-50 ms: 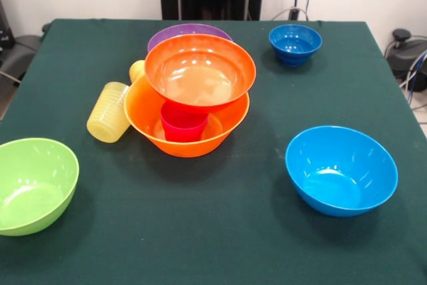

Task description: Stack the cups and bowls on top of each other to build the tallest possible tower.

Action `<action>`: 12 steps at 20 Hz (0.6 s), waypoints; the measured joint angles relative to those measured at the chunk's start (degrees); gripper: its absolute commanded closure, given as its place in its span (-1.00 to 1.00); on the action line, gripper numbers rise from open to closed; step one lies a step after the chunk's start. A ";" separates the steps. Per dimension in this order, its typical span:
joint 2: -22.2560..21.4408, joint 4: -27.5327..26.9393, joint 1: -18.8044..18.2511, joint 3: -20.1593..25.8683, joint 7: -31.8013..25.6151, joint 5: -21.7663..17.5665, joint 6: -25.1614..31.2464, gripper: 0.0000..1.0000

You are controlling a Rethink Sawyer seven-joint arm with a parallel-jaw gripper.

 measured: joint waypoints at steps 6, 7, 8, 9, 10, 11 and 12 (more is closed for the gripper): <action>-0.09 -0.01 5.51 -4.98 0.00 -2.57 -6.32 -1.00; -0.11 -0.01 5.38 -5.48 0.00 -2.60 -6.68 -1.00; -0.14 -0.01 5.25 -5.98 0.00 -2.62 -7.03 -1.00; -0.14 -0.01 4.86 -6.16 0.00 -2.64 -6.99 -1.00; -0.14 -0.01 4.61 -6.29 0.00 -2.65 -7.01 -1.00; -0.13 -0.02 4.36 -6.41 0.00 -2.66 -7.03 -1.00; -0.12 -0.07 4.06 -6.93 0.00 -2.66 -7.02 -1.00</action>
